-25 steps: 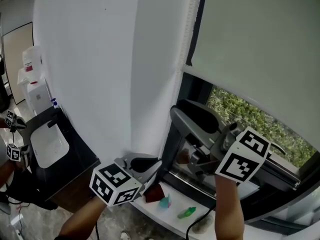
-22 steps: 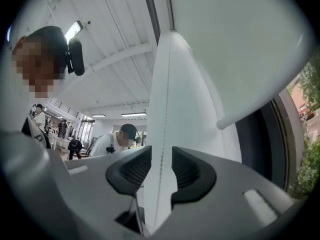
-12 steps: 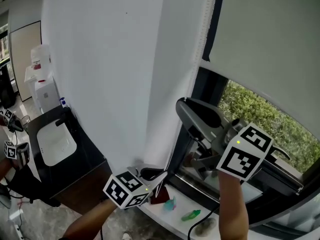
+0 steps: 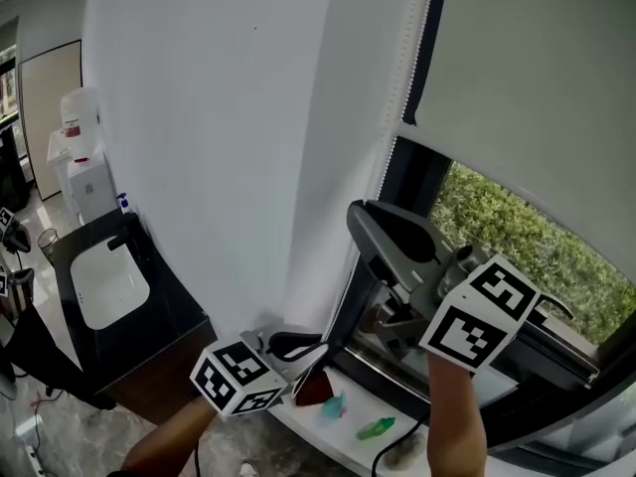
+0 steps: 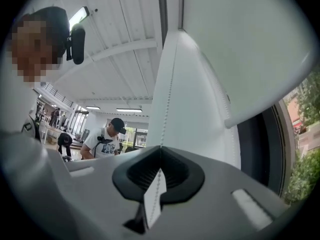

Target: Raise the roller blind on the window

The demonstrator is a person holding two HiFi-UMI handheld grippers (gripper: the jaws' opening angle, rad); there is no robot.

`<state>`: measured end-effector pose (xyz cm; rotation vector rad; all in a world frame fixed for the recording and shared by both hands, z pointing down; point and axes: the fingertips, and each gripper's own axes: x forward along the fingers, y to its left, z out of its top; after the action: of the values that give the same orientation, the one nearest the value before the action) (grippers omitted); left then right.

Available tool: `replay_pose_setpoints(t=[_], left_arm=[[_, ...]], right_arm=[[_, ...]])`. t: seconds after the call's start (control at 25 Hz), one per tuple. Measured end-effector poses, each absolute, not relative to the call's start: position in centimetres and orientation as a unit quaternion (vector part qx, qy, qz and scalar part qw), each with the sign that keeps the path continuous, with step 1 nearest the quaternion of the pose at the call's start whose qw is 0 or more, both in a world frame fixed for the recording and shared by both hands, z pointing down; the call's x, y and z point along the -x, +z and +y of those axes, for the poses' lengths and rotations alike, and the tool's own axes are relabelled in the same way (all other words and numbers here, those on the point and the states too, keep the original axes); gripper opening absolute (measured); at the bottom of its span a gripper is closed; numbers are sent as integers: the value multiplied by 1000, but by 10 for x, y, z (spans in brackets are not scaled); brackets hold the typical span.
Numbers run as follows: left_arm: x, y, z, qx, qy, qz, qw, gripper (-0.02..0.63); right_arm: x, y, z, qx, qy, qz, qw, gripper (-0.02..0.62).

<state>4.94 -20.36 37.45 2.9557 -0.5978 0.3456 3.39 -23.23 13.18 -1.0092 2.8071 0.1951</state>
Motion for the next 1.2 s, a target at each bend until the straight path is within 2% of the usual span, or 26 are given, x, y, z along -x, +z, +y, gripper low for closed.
replay_pose_setpoints(t=[0.12, 0.32, 0.48, 0.68, 0.96, 1.2], left_arm=[[-42, 322, -198, -980, 26, -183, 70, 106], [-30, 228, -192, -977, -64, -202, 28, 106], [-24, 180, -199, -971, -106, -215, 9, 147], [-27, 160, -210, -967, -96, -237, -13, 147], [-45, 163, -218, -973, -77, -218, 6, 147], [-54, 150, -218, -974, -75, -213, -9, 146]], right_arm=[[-38, 136, -232, 344, 60, 933, 84, 8], [-42, 156, -228, 340, 42, 936, 84, 8], [-42, 175, -225, 342, 42, 935, 78, 8], [-42, 193, -217, 340, 30, 936, 84, 8], [-47, 220, -210, 343, 10, 936, 82, 8], [-43, 237, -208, 346, -2, 935, 76, 7]])
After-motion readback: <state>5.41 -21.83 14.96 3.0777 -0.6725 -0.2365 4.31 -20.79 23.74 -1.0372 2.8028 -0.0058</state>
